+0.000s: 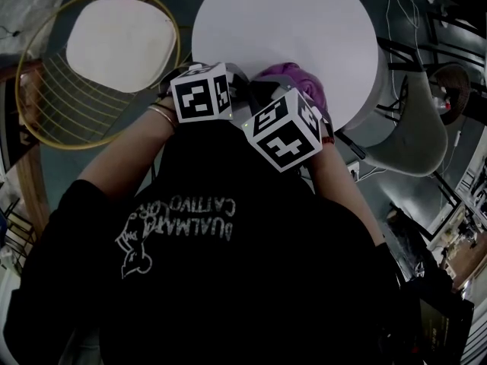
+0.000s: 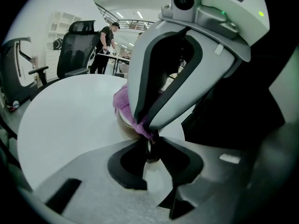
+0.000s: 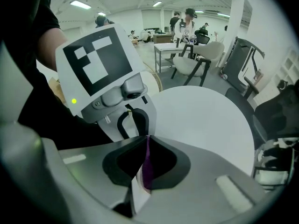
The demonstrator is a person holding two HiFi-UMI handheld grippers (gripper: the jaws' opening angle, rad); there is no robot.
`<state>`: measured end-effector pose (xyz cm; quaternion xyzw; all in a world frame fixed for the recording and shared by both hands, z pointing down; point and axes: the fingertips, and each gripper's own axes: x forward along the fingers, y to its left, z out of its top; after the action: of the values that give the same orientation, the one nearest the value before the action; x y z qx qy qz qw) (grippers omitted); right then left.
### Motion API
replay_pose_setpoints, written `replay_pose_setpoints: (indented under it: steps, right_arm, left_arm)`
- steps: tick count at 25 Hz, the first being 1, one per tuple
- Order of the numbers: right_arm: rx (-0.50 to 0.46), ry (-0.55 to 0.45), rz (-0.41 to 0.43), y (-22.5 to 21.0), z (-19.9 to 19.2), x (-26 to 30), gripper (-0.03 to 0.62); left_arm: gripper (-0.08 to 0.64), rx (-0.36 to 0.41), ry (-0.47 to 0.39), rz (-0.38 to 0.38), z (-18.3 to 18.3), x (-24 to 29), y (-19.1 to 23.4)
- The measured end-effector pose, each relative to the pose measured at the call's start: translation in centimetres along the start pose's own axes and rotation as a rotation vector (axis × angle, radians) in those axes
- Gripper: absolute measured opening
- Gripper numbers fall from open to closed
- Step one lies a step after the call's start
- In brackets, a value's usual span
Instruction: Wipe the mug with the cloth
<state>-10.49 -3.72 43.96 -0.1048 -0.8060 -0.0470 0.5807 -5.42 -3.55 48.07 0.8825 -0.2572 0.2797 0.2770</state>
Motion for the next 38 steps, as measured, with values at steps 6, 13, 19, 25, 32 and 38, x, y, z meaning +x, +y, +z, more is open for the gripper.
replay_pose_setpoints:
  steps: [6,13,19,25,32,38]
  right_arm:
    - [-0.163,0.077,-0.095,-0.7,0.3,0.7,0.028]
    - [-0.179,0.212,0.07,-1.2,0.2,1.4,0.028]
    - [-0.075,0.323,0.307,-1.0,0.7,2.6,0.029]
    - [-0.037,0.441,0.385,-2.2,0.0,3.9,0.028]
    - [-0.044,0.552,0.492,-2.6,-0.1,4.6,0.028]
    - [-0.107,0.6,0.491,-2.6,-0.4,5.4,0.028]
  left_arm:
    - [0.071,0.003,0.01,0.004,-0.5,0.1,0.0]
    - [0.071,0.001,0.026,0.01,-0.3,-0.1,-0.1]
    - [0.071,-0.009,0.02,0.029,-0.2,-0.1,-0.4]
    - [0.071,-0.021,0.013,0.032,-0.4,0.3,0.0]
    - [0.071,-0.029,-0.005,0.043,-0.2,0.2,0.6]
    - [0.071,-0.028,-0.008,0.057,-0.3,0.2,0.6]
